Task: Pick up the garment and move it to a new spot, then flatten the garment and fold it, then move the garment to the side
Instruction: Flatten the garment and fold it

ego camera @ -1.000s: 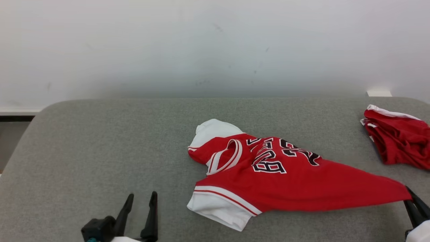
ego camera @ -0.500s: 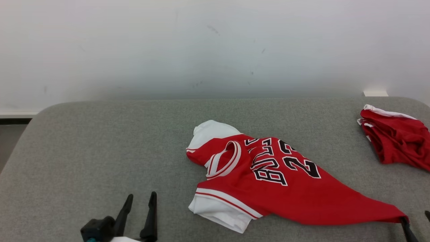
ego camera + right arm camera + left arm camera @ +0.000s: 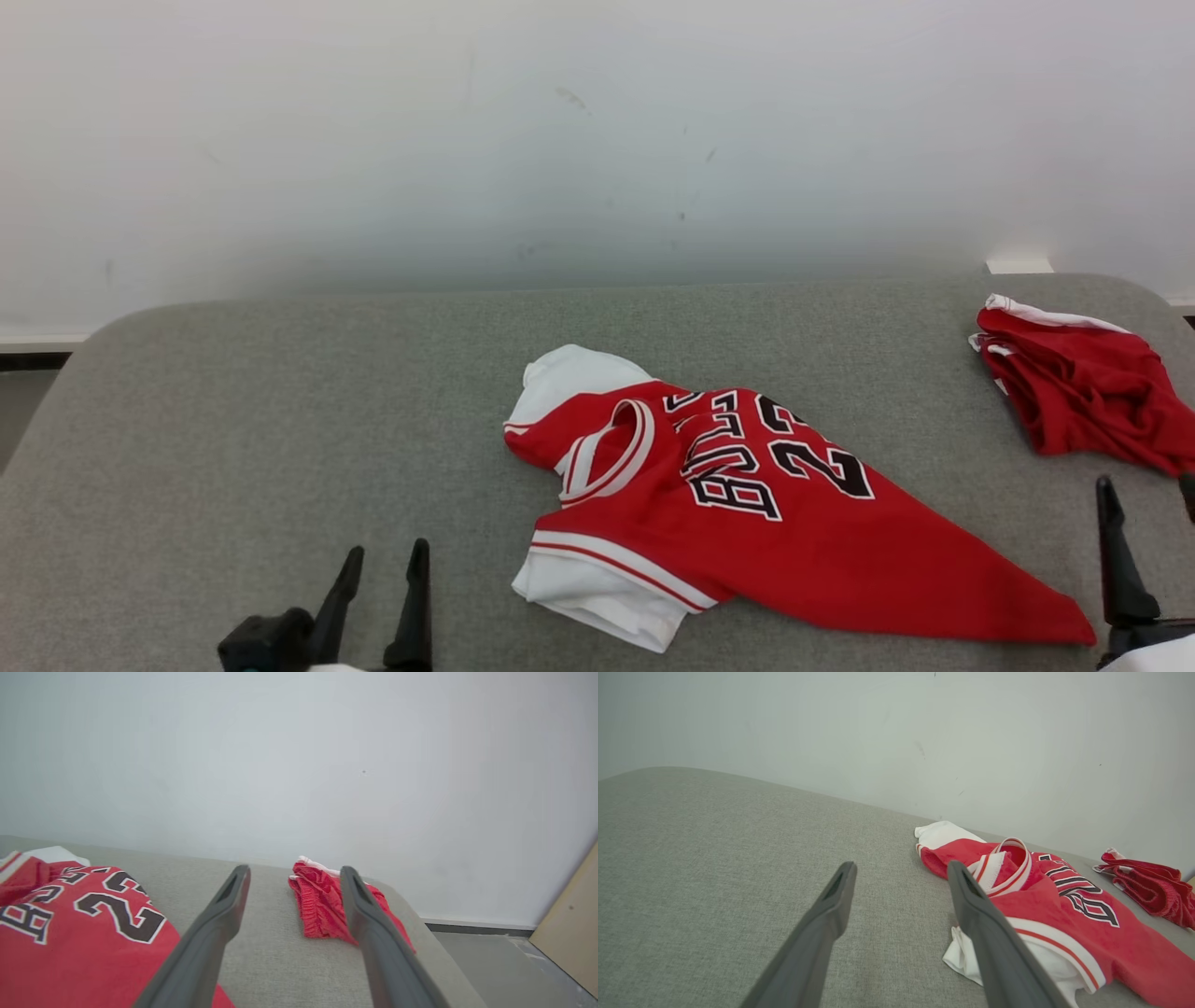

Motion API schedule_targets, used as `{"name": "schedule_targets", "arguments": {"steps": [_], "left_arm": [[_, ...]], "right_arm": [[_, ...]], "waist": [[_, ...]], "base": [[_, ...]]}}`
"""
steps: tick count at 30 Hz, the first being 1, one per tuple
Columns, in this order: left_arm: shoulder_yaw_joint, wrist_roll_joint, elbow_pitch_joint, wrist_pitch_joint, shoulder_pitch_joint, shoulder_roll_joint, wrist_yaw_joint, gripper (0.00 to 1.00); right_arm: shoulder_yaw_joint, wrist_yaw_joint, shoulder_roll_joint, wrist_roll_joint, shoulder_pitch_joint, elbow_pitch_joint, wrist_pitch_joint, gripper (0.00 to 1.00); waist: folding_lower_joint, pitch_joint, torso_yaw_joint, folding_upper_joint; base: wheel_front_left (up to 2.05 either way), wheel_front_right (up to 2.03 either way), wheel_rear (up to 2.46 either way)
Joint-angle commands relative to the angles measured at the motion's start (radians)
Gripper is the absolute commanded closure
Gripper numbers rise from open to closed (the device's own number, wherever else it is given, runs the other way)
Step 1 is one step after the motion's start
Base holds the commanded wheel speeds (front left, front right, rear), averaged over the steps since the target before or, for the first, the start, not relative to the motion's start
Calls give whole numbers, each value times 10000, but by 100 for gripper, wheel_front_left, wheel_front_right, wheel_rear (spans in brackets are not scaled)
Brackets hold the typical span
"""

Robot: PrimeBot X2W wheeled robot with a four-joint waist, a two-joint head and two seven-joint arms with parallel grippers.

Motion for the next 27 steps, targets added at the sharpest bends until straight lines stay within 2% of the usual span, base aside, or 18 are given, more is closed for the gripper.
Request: {"name": "schedule_targets", "arguments": {"steps": [1, 6, 10, 17, 27], "left_arm": [[-19, -58, 6, -1, 17, 38, 3, 0], [-127, -86, 125, -1, 11, 38, -21, 0], [-230, -70, 267, 0, -73, 38, -83, 0], [-625, 302, 1073, 3, -413, 146, -250, 0], [-1820, 661, 3152, 1202, -1933, 658, -517, 0]], "right_arm": [[12, -25, 367, -96, 335, -477, 14, 0], [444, -25, 1089, 47, 747, -1119, 13, 0], [716, -25, 1294, 152, 865, -991, 13, 0], [901, -25, 1276, 262, 729, -807, 12, 0], [1185, -25, 1072, 331, 348, -610, 12, 0]], "waist": [[0, -33, 29, 0], [0, -70, 92, 0], [0, -58, 114, 0], [0, -3, 55, 0], [0, 311, -391, 0]], "base": [[0, 0, 0], [0, 0, 0], [0, 0, 0], [0, 0, 0], [0, 0, 0]]}}
